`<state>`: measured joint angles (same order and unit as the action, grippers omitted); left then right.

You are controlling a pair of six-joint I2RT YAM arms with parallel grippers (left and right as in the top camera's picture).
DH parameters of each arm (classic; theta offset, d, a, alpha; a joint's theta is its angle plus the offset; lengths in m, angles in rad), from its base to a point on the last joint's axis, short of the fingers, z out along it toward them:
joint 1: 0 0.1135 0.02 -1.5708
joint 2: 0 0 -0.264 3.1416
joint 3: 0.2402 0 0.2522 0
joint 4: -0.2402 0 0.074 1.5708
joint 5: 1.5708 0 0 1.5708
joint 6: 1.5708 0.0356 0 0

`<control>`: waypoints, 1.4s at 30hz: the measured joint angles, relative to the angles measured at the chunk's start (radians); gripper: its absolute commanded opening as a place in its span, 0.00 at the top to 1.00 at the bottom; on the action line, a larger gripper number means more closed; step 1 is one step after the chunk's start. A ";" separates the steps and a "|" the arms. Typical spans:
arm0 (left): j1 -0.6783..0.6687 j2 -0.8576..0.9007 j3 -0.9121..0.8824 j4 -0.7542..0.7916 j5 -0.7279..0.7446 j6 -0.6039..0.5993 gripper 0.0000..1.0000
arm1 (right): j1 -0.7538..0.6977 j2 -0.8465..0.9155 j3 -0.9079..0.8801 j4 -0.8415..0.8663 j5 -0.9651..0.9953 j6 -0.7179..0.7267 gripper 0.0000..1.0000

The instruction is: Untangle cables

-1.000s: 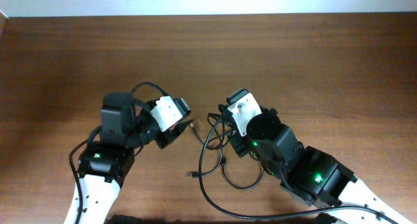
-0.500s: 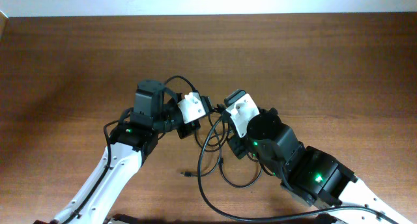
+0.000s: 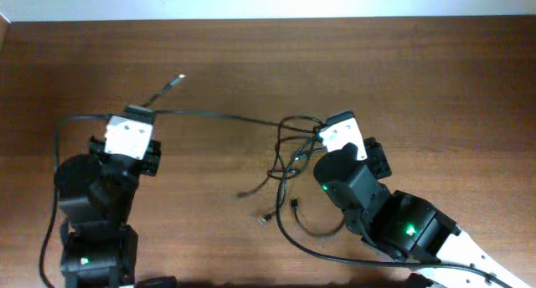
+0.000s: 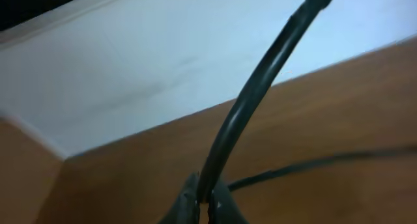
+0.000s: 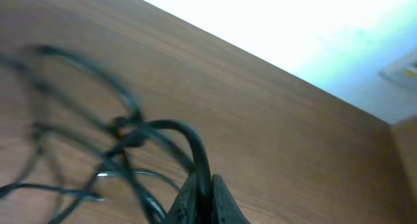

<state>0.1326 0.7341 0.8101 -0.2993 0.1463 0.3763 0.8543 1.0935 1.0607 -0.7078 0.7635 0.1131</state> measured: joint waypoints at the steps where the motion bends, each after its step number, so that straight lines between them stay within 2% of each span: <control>1: 0.002 -0.008 0.000 -0.007 -0.040 -0.029 1.00 | -0.010 0.000 0.000 -0.005 0.040 0.019 0.93; 2: 0.002 -0.009 0.000 -0.009 -0.056 -0.038 1.00 | -0.037 0.001 0.002 -0.027 0.062 0.053 0.95; 4: 0.003 -0.012 0.000 -0.040 -0.074 -0.056 1.00 | -0.294 -0.002 0.003 -0.097 0.047 0.180 0.96; 5: 0.005 -0.013 0.000 -0.040 -0.077 -0.059 1.00 | -0.444 -0.002 0.003 -0.114 -0.006 0.207 0.96; 6: 0.005 -0.013 0.000 -0.040 -0.080 -0.060 1.00 | -0.533 -0.002 0.003 -0.123 -0.036 0.217 0.96; 7: 0.005 -0.015 0.000 -0.043 -0.095 -0.064 1.00 | -0.599 -0.002 0.003 -0.126 -0.080 0.221 0.96; 10: 0.005 -0.090 0.000 -0.045 -0.294 -0.147 1.00 | -0.765 -0.002 0.003 -0.118 -0.192 0.220 0.96; 11: 0.005 -0.091 0.000 -0.045 -0.270 -0.161 1.00 | -0.780 -0.002 0.003 -0.111 -0.229 0.218 0.96; 13: 0.008 -0.089 0.000 -0.066 -0.104 -0.165 1.00 | -0.784 -0.002 0.003 -0.019 -0.539 0.053 0.96; 14: 0.008 -0.089 0.002 -0.118 -0.074 -0.166 1.00 | -0.785 -0.002 0.003 -0.005 -0.688 -0.023 0.96; 15: 0.009 -0.089 0.003 -0.156 -0.091 -0.168 0.97 | -0.785 -0.001 0.003 -0.001 -0.836 -0.091 0.96; 16: 0.010 -0.089 0.003 -0.169 -0.118 -0.169 0.98 | -0.785 -0.001 0.003 -0.001 -1.011 -0.163 0.96; 18: 0.011 -0.085 0.003 -0.167 -0.014 -0.172 0.99 | -0.785 -0.001 0.003 0.002 -1.239 -0.198 0.96; 19: 0.011 -0.062 0.003 -0.165 0.078 -0.172 0.81 | -0.784 -0.001 0.003 0.006 -1.381 -0.204 0.96; 20: 0.011 -0.034 0.003 -0.164 0.119 -0.172 0.56 | -0.741 -0.001 0.003 0.008 -1.480 -0.210 0.96; 21: 0.011 -0.003 0.003 -0.163 0.140 -0.174 0.54 | -0.690 0.000 0.003 0.015 -1.508 -0.218 0.96; 22: 0.011 0.024 0.003 -0.160 0.170 -0.178 0.40 | -0.620 -0.001 0.003 0.028 -1.513 -0.224 0.96; 23: 0.011 0.061 0.003 -0.157 0.231 -0.178 0.32 | -0.571 -0.001 0.003 0.029 -1.506 -0.226 0.96; 24: 0.011 0.072 0.003 -0.155 0.317 -0.179 0.33 | -0.531 0.000 0.003 0.024 -1.471 -0.226 0.96; 25: 0.011 0.081 0.003 -0.153 0.381 -0.180 0.40 | -0.478 -0.001 0.003 0.020 -1.437 -0.226 0.96; 27: 0.011 0.125 0.003 -0.153 0.491 -0.170 0.43 | -0.460 -0.001 0.003 0.018 -1.414 -0.226 0.96; 29: -0.007 0.217 0.003 -0.153 0.583 -0.085 0.51 | -0.392 -0.001 0.003 0.040 -1.416 -0.228 0.96; 30: -0.050 0.277 0.003 -0.153 0.618 -0.025 0.51 | -0.372 -0.001 0.003 0.048 -1.416 -0.230 0.96; 32: -0.160 0.386 0.006 -0.150 0.640 0.083 0.46 | -0.357 -0.001 0.008 0.063 -1.415 -0.228 0.96; 34: -0.300 0.494 0.005 -0.109 0.639 0.198 0.32 | -0.356 -0.002 0.024 0.055 -1.454 -0.228 0.96; 37: -0.386 0.571 0.003 0.069 0.602 0.234 0.30 | -0.355 -0.002 0.030 0.009 -1.503 -0.226 0.96; 42: -0.397 0.657 0.003 0.128 0.599 0.235 0.30 | -0.355 -0.002 0.030 -0.040 -1.514 -0.225 0.96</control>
<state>-0.2649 1.3907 0.8135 -0.1715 0.7448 0.6109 0.4992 1.0920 1.0908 -0.7483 -0.7509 -0.1116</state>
